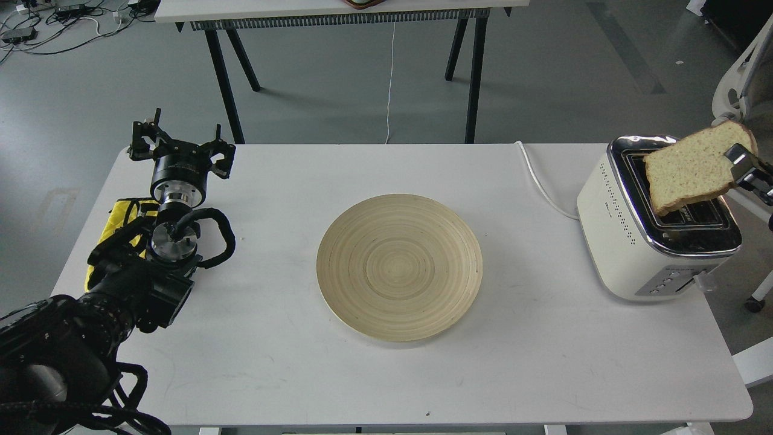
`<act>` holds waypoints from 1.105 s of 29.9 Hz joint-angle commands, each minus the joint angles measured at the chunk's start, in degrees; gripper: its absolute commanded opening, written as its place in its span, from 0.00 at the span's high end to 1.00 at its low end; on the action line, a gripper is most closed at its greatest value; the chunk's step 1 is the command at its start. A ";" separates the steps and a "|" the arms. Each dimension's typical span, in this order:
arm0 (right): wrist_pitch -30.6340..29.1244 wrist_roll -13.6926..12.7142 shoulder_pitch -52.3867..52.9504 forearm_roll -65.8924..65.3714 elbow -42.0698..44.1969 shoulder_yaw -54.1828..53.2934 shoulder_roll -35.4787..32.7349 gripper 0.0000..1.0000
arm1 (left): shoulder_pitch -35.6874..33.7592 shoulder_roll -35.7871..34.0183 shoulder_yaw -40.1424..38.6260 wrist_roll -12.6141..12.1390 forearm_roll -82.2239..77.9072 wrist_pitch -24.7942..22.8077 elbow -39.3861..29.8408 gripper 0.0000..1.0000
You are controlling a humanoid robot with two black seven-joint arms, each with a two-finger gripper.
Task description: Put bread in toaster with right arm
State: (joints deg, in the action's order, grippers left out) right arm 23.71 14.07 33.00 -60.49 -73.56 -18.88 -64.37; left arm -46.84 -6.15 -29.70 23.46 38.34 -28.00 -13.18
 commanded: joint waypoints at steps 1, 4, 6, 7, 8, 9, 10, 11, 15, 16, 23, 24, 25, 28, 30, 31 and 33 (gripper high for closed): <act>-1.03 -0.01 0.04 -0.68 0.52 0.07 0.83 0.95 | 0.00 0.00 -0.01 0.00 0.07 0.00 0.00 0.00; -1.12 -0.01 0.04 -0.69 0.61 -0.02 0.83 0.95 | 0.00 0.00 -0.01 0.00 -0.02 0.00 0.00 0.00; -1.30 -0.01 0.13 -0.69 0.69 0.07 0.74 0.95 | 0.00 0.00 -0.01 0.00 0.07 0.00 0.00 0.00; -1.39 -0.01 0.22 -0.69 0.69 0.07 0.65 0.95 | 0.00 0.00 -0.01 0.00 -0.02 0.00 0.00 0.00; -1.47 -0.01 0.30 -0.69 0.61 0.07 0.57 0.95 | 0.00 0.00 -0.01 0.00 -0.02 0.00 0.00 0.00; -1.48 0.08 0.22 -0.69 0.61 0.07 0.48 0.95 | 0.00 0.00 -0.01 0.00 -0.02 0.00 0.00 0.00; -1.48 0.08 0.22 -0.69 0.61 0.07 0.39 0.95 | 0.00 0.00 -0.01 0.00 0.07 0.00 0.00 0.00; -1.48 0.08 0.22 -0.60 0.61 0.07 0.30 0.95 | 0.00 0.00 -0.01 0.00 -0.02 0.00 0.00 0.00; -1.48 0.17 0.66 -0.25 0.61 -0.02 0.21 0.95 | 0.00 0.00 -0.01 0.00 0.07 0.00 0.00 0.00; -1.48 0.17 0.66 -0.25 0.61 -0.02 0.21 0.95 | 0.00 0.00 -0.01 0.00 -0.02 0.00 0.00 0.00; -1.48 0.26 0.66 -0.16 0.61 -0.02 0.21 0.95 | 0.00 0.00 -0.01 0.00 0.07 0.00 0.00 0.00; -1.48 0.26 0.66 -0.25 0.61 -0.02 0.21 0.94 | 0.00 0.00 -0.01 0.00 -0.02 0.00 0.00 0.00; -1.48 0.26 0.40 -0.33 0.61 -0.02 0.21 0.94 | 0.00 0.00 -0.01 0.00 -0.02 0.00 0.00 0.00; -1.48 0.17 0.13 -0.60 0.52 0.16 0.56 0.89 | 0.00 0.00 -0.01 0.00 -0.02 0.00 0.00 0.00; -1.48 0.08 0.22 -0.69 0.52 0.16 1.00 0.87 | 0.00 0.00 -0.01 0.00 -0.02 0.00 0.00 0.00; -1.56 0.08 0.22 -0.69 0.61 0.16 1.70 0.85 | 0.00 0.00 -0.10 0.00 -0.02 0.00 0.00 0.00; -1.56 -0.01 0.13 -0.77 0.61 0.24 2.93 0.83 | 0.00 0.00 -0.01 0.00 -0.02 0.00 0.00 0.00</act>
State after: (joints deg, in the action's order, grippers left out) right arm 22.21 14.19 33.19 -61.15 -72.98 -18.74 -62.93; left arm -46.84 -6.15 -29.70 23.47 38.37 -28.00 -13.18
